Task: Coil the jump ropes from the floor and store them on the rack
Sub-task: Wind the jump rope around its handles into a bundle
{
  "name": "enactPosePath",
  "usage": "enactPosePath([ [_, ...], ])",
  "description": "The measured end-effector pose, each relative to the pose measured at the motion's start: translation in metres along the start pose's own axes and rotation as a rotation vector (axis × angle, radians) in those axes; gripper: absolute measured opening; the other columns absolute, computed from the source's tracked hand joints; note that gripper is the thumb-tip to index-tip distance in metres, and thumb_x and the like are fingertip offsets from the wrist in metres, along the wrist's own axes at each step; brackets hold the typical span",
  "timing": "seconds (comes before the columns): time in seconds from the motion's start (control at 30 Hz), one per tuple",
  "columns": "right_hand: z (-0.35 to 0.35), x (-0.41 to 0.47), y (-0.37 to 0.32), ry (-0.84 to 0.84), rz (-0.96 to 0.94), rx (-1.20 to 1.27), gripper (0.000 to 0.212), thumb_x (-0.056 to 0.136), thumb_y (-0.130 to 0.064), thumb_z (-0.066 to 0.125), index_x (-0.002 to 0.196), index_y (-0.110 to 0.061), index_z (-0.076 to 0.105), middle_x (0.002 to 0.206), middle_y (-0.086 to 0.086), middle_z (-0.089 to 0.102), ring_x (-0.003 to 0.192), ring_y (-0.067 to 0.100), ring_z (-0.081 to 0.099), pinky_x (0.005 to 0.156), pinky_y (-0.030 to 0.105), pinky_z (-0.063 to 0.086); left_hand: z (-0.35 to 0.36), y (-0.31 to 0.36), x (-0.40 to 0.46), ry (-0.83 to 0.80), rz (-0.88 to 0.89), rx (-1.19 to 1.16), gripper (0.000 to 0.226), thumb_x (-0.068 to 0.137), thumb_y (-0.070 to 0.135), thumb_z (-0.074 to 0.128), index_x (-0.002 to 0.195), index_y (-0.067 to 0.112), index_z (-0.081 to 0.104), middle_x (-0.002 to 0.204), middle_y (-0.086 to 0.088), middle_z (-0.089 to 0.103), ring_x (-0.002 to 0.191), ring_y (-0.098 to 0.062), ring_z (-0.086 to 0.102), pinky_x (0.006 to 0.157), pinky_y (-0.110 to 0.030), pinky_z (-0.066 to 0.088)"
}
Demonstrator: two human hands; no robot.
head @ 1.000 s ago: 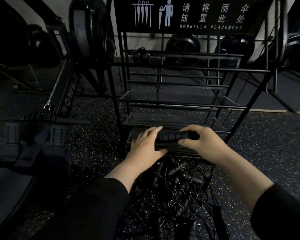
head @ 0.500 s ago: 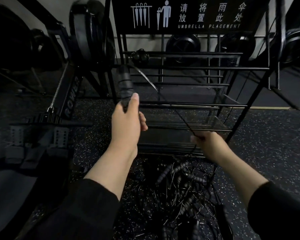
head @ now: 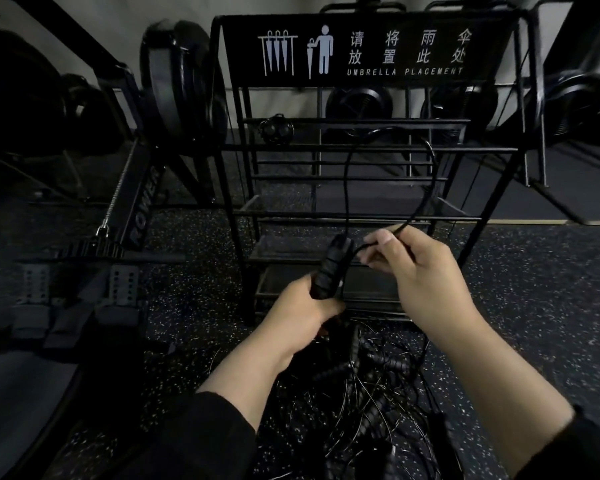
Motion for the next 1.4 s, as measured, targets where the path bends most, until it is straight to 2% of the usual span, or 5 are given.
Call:
enactPosePath([
  [0.4,0.011,0.010,0.026,-0.053,0.122,0.308,0.018,0.104,-0.017,0.055,0.116,-0.017,0.068,0.094,0.006,0.076,0.098,0.017,0.074,0.088,0.028,0.059,-0.004,0.007,0.019,0.187,0.046,-0.189,0.023,0.084,0.022,0.068,0.106,0.018,0.072,0.097,0.000,0.078,0.092,-0.018,0.073,0.087,-0.039,0.058],
  [0.7,0.071,0.005,0.116,-0.522,0.303,-0.414,0.033,0.101,-0.029,0.060,0.135,-0.027,0.060,0.076,-0.008,0.064,0.058,0.002,0.058,0.054,0.017,0.044,-0.019,0.043,0.024,0.127,0.147,-0.627,0.016,0.098,0.000,0.052,0.091,0.013,0.046,0.064,0.000,0.048,0.055,-0.015,0.043,0.054,-0.030,0.041],
  [0.93,0.053,0.026,0.117,-0.230,0.177,-0.589,0.021,0.099,-0.035,0.065,0.109,-0.020,0.076,0.098,0.001,0.065,0.093,0.023,0.067,0.081,0.029,0.050,-0.033,0.051,0.024,0.195,0.180,-0.573,0.012,0.098,0.005,0.056,0.090,0.013,0.052,0.070,-0.003,0.057,0.057,-0.016,0.048,0.056,-0.029,0.043],
  [1.1,0.028,0.039,0.108,-0.069,0.204,-0.483,0.017,0.098,-0.035,0.066,0.103,-0.022,0.076,0.070,-0.007,0.063,0.060,0.006,0.054,0.049,0.014,0.036,-0.046,0.033,0.029,0.327,0.083,-0.361,0.015,0.093,0.018,0.069,0.106,0.011,0.064,0.101,-0.007,0.073,0.061,-0.017,0.062,0.059,-0.030,0.053],
  [1.4,0.015,0.046,0.067,0.053,0.103,-0.036,0.008,0.097,-0.026,0.069,0.101,-0.025,0.075,0.079,-0.007,0.075,0.073,0.005,0.070,0.070,0.014,0.050,-0.020,0.013,0.029,0.129,-0.099,-0.223,0.018,0.095,0.020,0.067,0.111,0.013,0.066,0.107,-0.002,0.076,0.075,-0.019,0.072,0.065,-0.033,0.054],
])
Point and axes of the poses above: each hand's wrist, its own x-axis towards the middle knuckle, its own z-axis out of the palm, y = z × x, the point moved 7 cm from there along x, towards the middle knuckle
